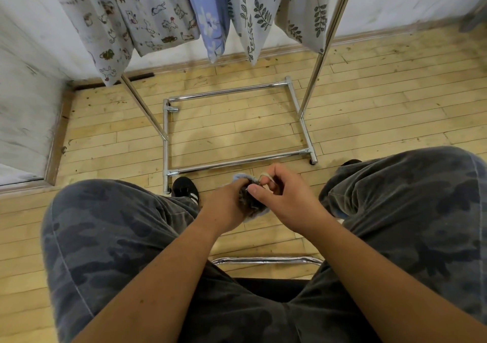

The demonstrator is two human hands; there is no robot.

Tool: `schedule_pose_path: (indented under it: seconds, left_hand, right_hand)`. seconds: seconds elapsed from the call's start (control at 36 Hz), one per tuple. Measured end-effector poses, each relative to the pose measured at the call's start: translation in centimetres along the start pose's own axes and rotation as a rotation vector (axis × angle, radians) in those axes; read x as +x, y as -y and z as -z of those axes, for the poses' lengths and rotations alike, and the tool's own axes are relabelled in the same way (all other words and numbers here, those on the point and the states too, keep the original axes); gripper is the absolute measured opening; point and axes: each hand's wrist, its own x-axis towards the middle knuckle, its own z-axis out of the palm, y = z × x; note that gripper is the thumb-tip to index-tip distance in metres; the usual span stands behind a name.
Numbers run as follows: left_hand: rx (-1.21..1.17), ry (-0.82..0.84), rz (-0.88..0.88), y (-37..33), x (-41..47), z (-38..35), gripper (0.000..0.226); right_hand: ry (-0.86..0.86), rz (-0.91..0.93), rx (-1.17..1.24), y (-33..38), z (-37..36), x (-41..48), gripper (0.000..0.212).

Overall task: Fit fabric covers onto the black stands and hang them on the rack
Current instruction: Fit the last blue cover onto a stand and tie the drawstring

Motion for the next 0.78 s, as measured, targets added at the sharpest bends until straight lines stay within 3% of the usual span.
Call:
schedule_pose_path:
  seconds: [0.14,0.31,0.42,0.47,0.56,0.64,0.78]
  left_hand:
    - [-0.274,-0.083,0.058,-0.21,0.27,0.59,0.048]
    - [-0.191,-0.075,0.142,-0.44,0.41,0.51,0.036]
    - [-0.162,-0.034,0.248,-0.11,0.50,0.41,0.068]
    - [-0.158,-0.020,0.279,0.34,0.50,0.27,0.074]
    - [-0.201,-0.003,0.232,0.30,0.36,0.68,0.054]
    - [-0.153,-0.036,0.175,0.16,0.52,0.84,0.007]
    - [-0.115,-0.097,0.122,0.19,0.76,0.79,0.010]
  right_hand:
    - [-0.062,-0.004,-0.033,-0.78,0.40,-0.07,0.023]
    - [-0.077,0.018,-0.101,-1.13,0.68,0.01,0.026]
    - [-0.043,0.045,-0.115,-0.94,0.75,-0.34,0.024]
    - [-0.015,0.065,-0.110,-0.78,0.68,-0.47,0.024]
    - [0.021,0.083,-0.131,-0.56,0.50,-0.65,0.023]
    - [0.060,0.089,-0.143,-0.47,0.24,-0.85,0.020]
    - [0.013,0.076,-0.184,-0.54,0.09,-0.75,0.021]
